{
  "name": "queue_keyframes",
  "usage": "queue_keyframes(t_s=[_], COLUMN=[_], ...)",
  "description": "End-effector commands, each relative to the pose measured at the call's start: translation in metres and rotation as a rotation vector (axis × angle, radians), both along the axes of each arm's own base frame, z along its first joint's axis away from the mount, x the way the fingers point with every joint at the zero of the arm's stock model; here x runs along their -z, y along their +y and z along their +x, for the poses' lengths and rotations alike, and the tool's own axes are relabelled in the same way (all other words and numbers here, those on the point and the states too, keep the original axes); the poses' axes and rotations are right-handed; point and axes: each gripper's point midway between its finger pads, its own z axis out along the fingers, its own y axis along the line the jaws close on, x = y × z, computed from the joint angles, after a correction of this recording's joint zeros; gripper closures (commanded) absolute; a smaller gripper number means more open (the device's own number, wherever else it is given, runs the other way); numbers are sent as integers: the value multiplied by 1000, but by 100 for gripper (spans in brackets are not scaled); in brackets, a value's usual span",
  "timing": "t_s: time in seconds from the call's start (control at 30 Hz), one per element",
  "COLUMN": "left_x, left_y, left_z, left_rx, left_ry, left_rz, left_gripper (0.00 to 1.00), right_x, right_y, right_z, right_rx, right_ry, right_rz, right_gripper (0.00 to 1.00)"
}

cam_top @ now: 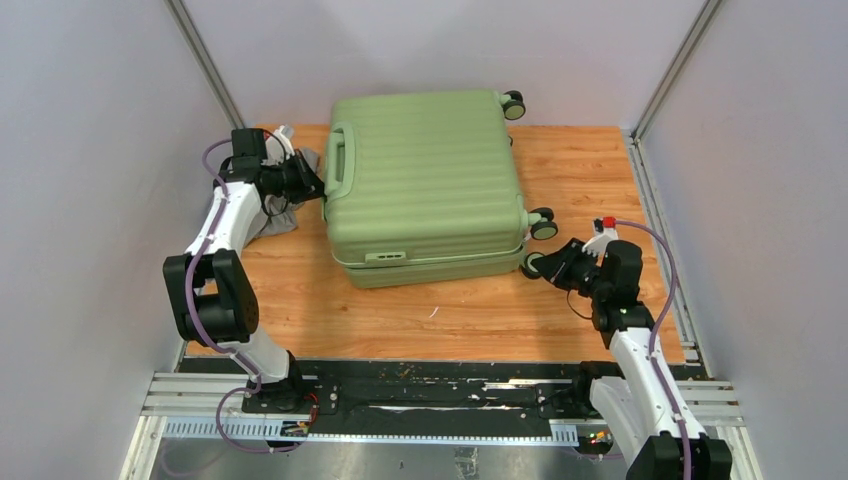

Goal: Pack the luggage
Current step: Zip the luggage at the center of the board.

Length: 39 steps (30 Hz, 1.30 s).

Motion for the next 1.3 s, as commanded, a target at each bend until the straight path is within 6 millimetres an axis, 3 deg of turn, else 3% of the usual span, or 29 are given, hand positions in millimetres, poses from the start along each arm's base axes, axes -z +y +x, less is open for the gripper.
queue_keyframes(t_s=[0.0, 0.13, 0.33, 0.5, 0.6, 0.77, 0.93, 1.07, 1.27], left_x=[-96, -111, -119, -135, -139, -125, -85, -56, -31], left_y=[-46, -54, -62, -70, -71, -73, -77, -76, -72], left_z=[2, -1, -3, -4, -4, -9, -23, -28, -30], left_rx=[166, 186, 186, 198, 198, 198, 218, 226, 245], left_ry=[-200, -215, -203, -210, -198, -167, -92, -32, 24], left_rz=[-240, -290, -338, -368, -393, -389, -351, -321, -262], left_gripper=[100, 100, 100, 100, 100, 100, 100, 100, 100], right_x=[-31, -54, -95, -111, -109, -104, -92, -79, -42], right_y=[5, 4, 0, -4, -8, -6, -6, -9, -14], right_z=[9, 21, 45, 52, 52, 49, 38, 32, 31], right_rx=[17, 25, 51, 65, 83, 81, 56, 49, 70], right_ry=[-74, -142, -230, -273, -285, -295, -303, -326, -262], right_rz=[53, 65, 58, 32, 22, 43, -11, -58, -81], right_gripper=[80, 77, 77, 76, 75, 74, 74, 68, 62])
